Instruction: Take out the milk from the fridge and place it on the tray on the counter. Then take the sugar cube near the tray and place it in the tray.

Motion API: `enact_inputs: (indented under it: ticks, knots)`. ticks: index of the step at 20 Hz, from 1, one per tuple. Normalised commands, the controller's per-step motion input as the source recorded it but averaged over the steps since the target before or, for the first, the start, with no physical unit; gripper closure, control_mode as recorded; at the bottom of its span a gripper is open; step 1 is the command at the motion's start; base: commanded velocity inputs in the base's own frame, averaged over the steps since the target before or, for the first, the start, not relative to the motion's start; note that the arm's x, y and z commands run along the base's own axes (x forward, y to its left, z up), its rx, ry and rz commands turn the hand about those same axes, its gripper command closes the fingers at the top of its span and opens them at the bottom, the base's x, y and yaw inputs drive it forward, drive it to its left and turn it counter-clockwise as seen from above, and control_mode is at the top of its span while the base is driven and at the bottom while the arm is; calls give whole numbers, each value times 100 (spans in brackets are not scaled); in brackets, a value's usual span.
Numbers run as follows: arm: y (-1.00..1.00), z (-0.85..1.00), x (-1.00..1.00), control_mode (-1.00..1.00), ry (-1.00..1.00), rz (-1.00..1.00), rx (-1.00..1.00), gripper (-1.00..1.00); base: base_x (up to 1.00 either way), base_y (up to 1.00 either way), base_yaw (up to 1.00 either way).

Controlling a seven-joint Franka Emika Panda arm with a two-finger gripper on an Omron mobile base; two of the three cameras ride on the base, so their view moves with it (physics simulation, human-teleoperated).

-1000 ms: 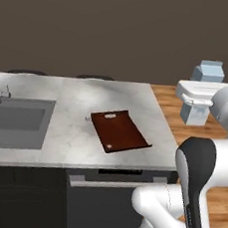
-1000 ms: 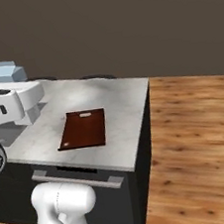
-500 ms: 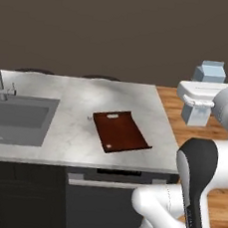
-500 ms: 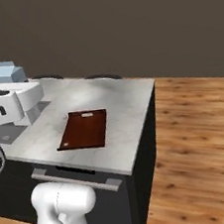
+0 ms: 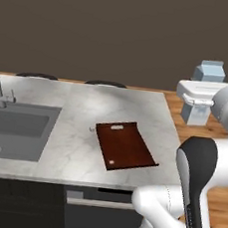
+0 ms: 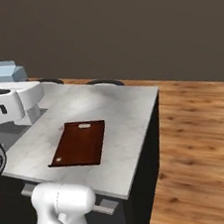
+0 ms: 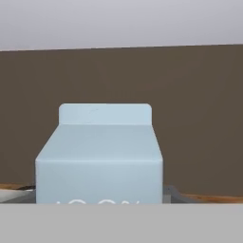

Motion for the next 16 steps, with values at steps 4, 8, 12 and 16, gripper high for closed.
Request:
enact_inputs:
  ticks: [4,8,12,16]
  knots:
    - [0,0,0,100,0,0,0,100,64,0,-9]
    - [0,0,0,100,0,0,0,100,72,16,-20]
    - [0,0,0,100,0,0,0,100,53,31,-20]
    - [0,0,0,100,0,0,0,100,41,31,-18]
